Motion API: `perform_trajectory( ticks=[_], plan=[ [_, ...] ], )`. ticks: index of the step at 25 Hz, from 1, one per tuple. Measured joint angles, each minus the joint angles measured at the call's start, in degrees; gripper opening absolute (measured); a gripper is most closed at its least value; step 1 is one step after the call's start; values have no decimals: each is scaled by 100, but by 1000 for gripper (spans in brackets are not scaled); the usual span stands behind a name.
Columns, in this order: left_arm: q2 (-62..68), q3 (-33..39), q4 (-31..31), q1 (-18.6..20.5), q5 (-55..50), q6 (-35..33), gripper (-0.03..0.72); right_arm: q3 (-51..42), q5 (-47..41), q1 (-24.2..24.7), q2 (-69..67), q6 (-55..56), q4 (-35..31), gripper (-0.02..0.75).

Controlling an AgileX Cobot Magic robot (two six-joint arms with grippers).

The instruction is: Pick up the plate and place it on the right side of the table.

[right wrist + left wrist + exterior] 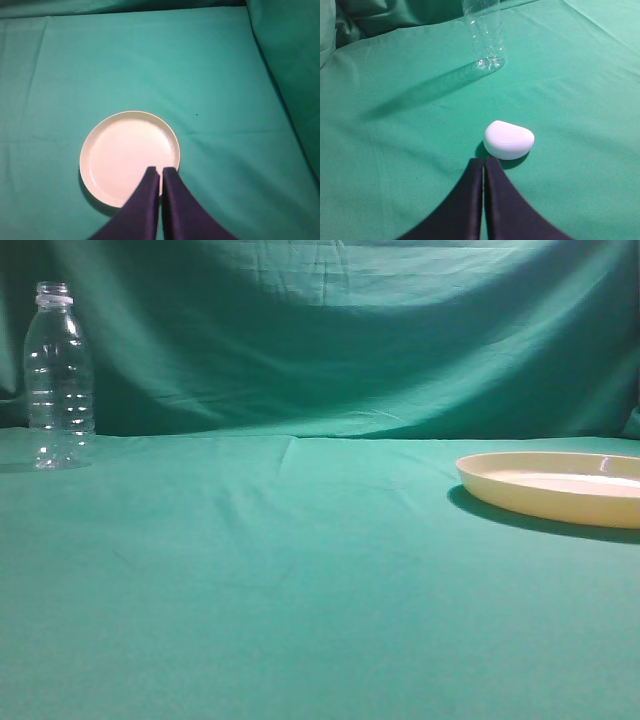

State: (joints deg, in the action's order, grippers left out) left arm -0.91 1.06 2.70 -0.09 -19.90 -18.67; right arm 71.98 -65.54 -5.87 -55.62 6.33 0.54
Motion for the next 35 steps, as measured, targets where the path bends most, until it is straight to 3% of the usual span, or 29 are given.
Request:
perform_trajectory(
  ticks=[14,23,27,35],
  plan=[
    [0,0,0,0,0,0,0,-1815,387,0,3364,-319,-286,0],
    [0,0,0,0,0,0,0,-2053,351,0,3978,-307,-489,0],
    [0,0,0,0,0,0,0,-2759,1264,0,3993,-415,-261,0],
    [0,0,0,0,0,0,0,-5264,3594,50,5031,-490,13,0]
  ],
)
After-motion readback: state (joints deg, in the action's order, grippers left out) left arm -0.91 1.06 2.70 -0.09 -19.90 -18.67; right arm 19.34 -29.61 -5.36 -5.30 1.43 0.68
